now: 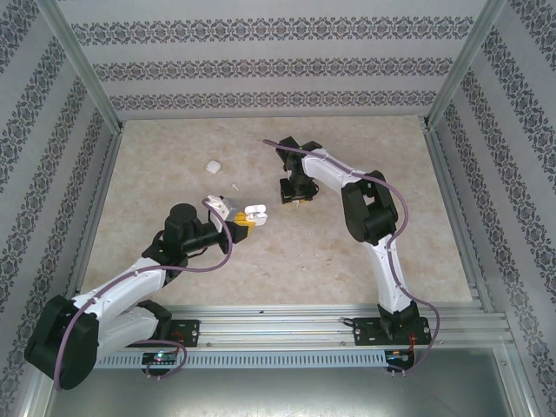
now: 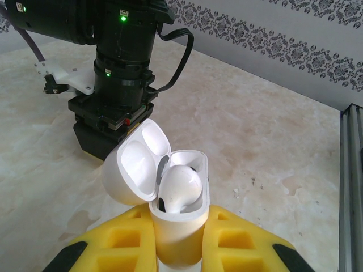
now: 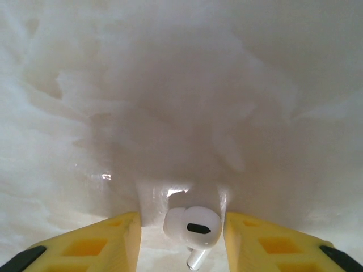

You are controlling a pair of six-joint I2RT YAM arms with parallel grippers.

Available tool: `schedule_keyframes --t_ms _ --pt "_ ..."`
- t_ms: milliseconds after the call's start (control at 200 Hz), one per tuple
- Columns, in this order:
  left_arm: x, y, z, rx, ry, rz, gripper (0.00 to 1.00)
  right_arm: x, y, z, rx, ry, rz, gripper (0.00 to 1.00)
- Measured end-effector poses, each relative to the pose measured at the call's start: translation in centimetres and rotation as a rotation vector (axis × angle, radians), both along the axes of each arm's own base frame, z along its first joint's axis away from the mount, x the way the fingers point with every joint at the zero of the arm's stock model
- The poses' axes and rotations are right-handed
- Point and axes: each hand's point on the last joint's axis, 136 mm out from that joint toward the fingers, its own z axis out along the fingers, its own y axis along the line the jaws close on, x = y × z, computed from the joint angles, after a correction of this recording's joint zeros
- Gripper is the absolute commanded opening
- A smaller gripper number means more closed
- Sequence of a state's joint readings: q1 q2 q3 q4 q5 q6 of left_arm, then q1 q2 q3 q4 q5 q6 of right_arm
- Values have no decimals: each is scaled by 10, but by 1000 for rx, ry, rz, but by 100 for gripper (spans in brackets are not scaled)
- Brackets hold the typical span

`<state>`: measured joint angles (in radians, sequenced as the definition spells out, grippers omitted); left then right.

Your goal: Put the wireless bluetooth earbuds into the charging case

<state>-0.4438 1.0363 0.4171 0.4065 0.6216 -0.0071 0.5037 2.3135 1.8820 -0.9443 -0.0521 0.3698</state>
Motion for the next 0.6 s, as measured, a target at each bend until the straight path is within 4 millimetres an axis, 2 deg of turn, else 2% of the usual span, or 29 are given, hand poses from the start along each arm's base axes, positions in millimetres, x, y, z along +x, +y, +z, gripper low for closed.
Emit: schedule_keyframes --t_ms 210,340,605 --pt "-1 -1 0 -2 0 -6 0 0 -3 0 -15 -2 10 33" --pt "-1 -1 0 -2 -1 -6 0 -1 -5 -1 -18 0 21 25" --pt "-2 -1 0 -4 3 -13 0 -4 -6 0 -2 -20 32 20"
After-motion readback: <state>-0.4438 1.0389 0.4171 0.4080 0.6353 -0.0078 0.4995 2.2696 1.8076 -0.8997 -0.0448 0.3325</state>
